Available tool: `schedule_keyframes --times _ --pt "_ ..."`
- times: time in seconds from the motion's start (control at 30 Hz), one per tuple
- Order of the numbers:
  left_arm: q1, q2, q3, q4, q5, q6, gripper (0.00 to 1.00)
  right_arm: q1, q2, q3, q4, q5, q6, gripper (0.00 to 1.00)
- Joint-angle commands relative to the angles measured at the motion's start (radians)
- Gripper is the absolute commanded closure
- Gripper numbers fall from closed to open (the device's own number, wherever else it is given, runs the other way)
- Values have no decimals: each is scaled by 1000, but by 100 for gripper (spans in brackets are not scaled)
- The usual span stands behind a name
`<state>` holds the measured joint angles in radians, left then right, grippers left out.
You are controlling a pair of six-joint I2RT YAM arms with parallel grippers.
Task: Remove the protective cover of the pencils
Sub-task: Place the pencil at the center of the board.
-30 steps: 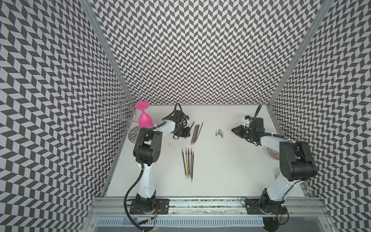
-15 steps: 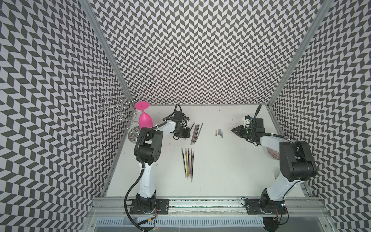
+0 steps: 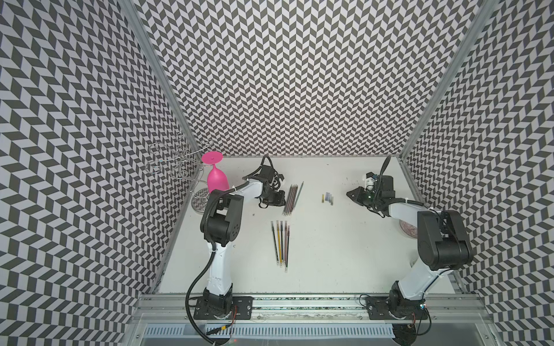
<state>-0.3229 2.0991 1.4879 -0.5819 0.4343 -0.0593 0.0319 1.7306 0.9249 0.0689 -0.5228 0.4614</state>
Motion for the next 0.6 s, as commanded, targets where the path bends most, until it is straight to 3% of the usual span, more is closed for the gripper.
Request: schedule_keyframes --times 0.0,0.3,0.57 --pt "-13 -20 -2 -7 24 20 80 11 21 19 6 22 -21 100" --pt "-16 -101 -18 46 29 19 83 41 75 64 -45 30 -54 99" --pt "-27 -256 -98 189 158 27 81 81 156 123 -106 24 -92 95"
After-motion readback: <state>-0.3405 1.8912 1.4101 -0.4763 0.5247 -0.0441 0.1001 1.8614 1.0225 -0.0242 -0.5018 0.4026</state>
